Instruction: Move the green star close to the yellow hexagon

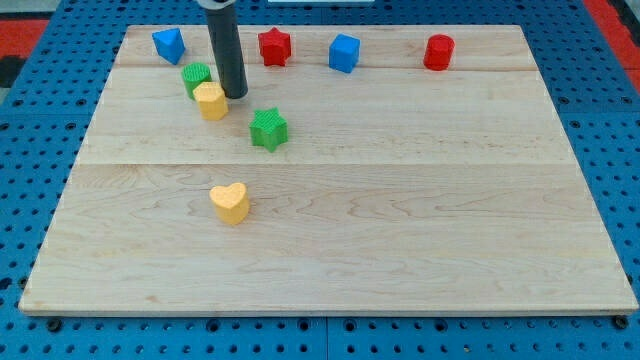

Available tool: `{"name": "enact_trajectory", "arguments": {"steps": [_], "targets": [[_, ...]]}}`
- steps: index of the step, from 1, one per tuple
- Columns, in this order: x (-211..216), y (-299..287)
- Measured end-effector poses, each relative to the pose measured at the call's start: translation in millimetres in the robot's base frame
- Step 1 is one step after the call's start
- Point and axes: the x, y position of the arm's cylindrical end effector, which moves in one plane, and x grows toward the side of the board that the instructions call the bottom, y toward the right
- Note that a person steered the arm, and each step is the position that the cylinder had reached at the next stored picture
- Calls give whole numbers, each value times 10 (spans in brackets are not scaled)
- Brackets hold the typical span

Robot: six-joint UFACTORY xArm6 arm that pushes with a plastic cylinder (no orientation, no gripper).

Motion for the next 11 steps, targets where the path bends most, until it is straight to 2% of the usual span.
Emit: {"name": "enact_trajectory", "arguments": {"steps": [1, 3, 5, 7, 8, 10, 11], "targets": [[122, -282], [89, 452], [460, 576], [710, 1100], [805, 890], [805, -116], [805, -392]]}}
